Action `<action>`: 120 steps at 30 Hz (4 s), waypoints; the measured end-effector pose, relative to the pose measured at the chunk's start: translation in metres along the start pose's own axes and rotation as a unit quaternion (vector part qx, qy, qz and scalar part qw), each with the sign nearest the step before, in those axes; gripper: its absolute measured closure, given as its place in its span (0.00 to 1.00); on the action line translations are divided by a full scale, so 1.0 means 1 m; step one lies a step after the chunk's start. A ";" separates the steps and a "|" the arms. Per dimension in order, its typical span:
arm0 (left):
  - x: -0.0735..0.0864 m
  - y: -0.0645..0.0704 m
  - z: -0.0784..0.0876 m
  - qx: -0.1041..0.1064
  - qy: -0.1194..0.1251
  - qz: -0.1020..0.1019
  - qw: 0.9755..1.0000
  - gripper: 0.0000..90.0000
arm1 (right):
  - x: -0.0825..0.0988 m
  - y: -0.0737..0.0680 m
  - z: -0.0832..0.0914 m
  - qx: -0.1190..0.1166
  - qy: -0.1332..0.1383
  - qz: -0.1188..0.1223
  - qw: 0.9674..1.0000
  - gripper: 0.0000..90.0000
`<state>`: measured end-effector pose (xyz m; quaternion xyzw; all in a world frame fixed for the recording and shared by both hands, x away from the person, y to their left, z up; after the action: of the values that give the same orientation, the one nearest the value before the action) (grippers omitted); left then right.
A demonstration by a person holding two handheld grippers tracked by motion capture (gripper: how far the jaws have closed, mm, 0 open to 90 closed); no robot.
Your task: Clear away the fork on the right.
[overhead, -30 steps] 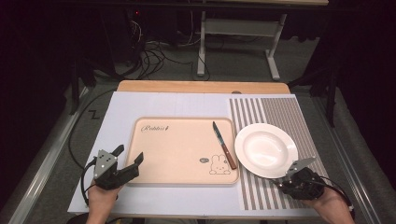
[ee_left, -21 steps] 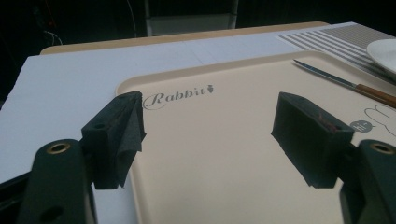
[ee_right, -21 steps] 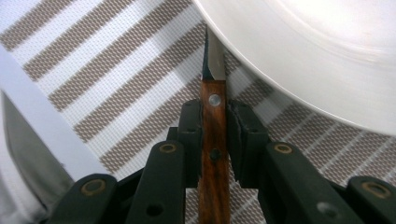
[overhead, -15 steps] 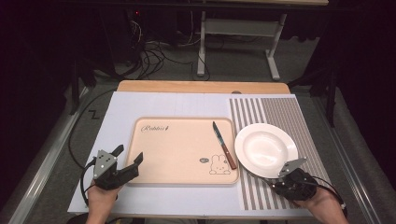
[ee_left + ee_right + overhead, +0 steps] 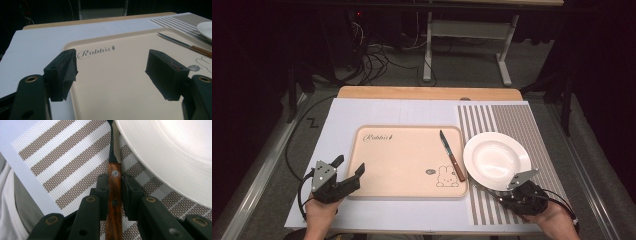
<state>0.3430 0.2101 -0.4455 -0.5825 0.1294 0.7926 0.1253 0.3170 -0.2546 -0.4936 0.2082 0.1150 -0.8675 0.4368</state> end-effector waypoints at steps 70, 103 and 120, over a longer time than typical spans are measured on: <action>-0.001 -0.005 0.001 -0.006 0.001 0.000 1.000 0.28 | -0.122 -0.027 -0.024 -0.040 0.076 -0.027 0.996 0.88; 0.000 -0.011 0.000 -0.008 -0.001 0.004 1.000 0.28 | -0.172 -0.024 -0.052 -0.028 0.065 -0.053 0.996 0.88; 0.000 -0.013 0.000 -0.010 -0.001 0.005 1.000 0.28 | -0.182 -0.014 -0.074 0.005 0.034 -0.056 0.998 0.87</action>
<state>0.3479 0.2221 -0.4459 -0.5824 0.1238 0.7951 0.1157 0.4215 -0.0889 -0.4751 0.2327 0.1366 -0.8838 0.3821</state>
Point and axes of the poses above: each handheld gripper's, and its own axes: z roughly backward along the jaws, x roughly out of its underside, y roughly to its right, the point moved 9 cm from there along -z, roughly forward along the jaws, and after that the axes turned 6 degrees about y, right-handed, at the moved point
